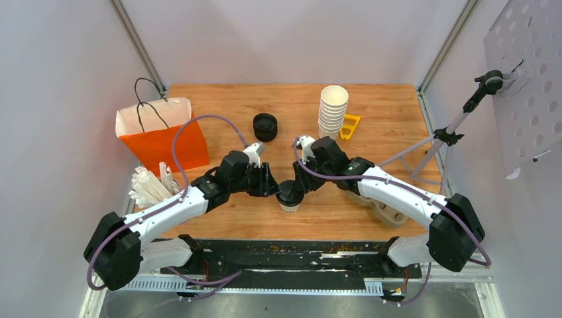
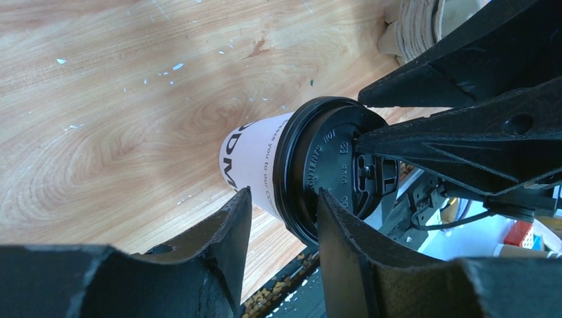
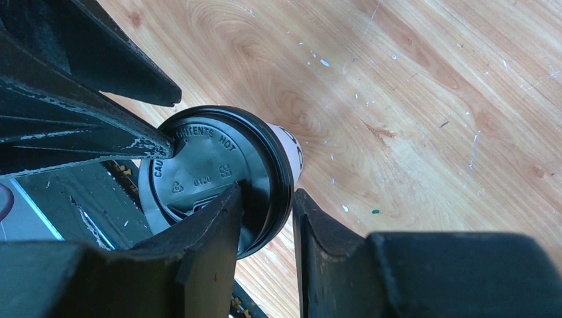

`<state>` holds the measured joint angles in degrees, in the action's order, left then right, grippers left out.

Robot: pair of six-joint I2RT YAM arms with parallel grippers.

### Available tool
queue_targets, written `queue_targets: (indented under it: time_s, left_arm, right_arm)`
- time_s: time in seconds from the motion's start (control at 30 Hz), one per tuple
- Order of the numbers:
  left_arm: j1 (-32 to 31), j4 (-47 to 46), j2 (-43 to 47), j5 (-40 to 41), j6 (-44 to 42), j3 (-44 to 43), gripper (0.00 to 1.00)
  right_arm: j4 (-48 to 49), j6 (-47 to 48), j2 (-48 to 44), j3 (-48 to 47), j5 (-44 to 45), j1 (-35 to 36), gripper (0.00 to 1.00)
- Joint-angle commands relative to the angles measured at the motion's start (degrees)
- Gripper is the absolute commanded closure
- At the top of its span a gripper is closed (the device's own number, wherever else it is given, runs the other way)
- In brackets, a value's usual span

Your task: Pack the takeout coffee

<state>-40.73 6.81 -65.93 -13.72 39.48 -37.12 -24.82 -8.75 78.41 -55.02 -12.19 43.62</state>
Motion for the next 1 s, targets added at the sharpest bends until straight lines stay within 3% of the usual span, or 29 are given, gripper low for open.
queue_targets:
  time_s: [0.0, 0.23, 0.63, 0.97]
  left_arm:
    - [0.1, 6.0, -1.2, -0.7, -1.0, 2.5, 0.52]
    - [0.1, 0.6, 3.6, -6.3, 4.8, 3.3, 0.36]
    - [0.1, -13.4, 6.8, -10.4, 14.3, 9.6, 0.3]
    - [0.1, -15.0, 5.0, -8.9, 15.2, 9.9, 0.33]
  right_arm:
    - [-2.6, 0.6, 0.1, 2.7, 2.2, -0.9, 0.66]
    - [-2.3, 0.0, 0.2, 2.6, 1.7, -0.9, 0.66]
    - [-2.2, -0.8, 0.1, 2.4, 1.1, -0.9, 0.66]
    - [-1.6, -1.6, 0.3, 2.5, 0.1, -0.9, 0.66]
